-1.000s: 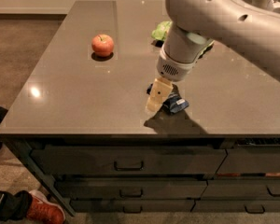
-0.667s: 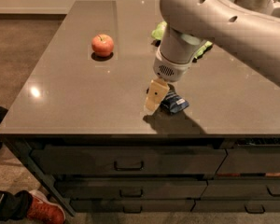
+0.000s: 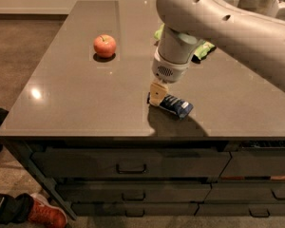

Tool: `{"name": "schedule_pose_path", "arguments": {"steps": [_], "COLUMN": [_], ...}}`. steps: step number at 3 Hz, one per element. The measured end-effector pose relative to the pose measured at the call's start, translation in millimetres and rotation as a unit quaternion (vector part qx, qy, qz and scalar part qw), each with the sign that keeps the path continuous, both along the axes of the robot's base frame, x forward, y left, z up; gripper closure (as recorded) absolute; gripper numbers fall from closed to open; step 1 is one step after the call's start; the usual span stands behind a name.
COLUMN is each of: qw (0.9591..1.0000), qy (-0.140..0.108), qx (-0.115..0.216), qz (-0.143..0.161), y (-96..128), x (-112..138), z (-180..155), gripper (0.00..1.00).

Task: Move rxbar blueberry near green rice chip bag

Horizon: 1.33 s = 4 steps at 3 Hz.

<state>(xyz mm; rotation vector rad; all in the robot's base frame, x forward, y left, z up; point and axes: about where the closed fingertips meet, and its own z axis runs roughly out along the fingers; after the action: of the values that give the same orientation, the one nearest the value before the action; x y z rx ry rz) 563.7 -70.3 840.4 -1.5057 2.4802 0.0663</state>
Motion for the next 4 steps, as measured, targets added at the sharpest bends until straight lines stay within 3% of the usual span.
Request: {"name": "schedule_pose_path", "arguments": {"steps": [1,2,3,4], "qw": [1.0,0.9993,0.9963,0.9922], "qy": [0.0,0.007,0.015,0.009], "qx": [0.0,0.009,0.032,0.059], "qz": [0.0,-0.036,-0.079,-0.109], "y": [0,-14,-35,-54], "x": [0,-5,3,29], "z": [1,0,6,24], "gripper": [0.9,1.0,1.0,1.0]}}
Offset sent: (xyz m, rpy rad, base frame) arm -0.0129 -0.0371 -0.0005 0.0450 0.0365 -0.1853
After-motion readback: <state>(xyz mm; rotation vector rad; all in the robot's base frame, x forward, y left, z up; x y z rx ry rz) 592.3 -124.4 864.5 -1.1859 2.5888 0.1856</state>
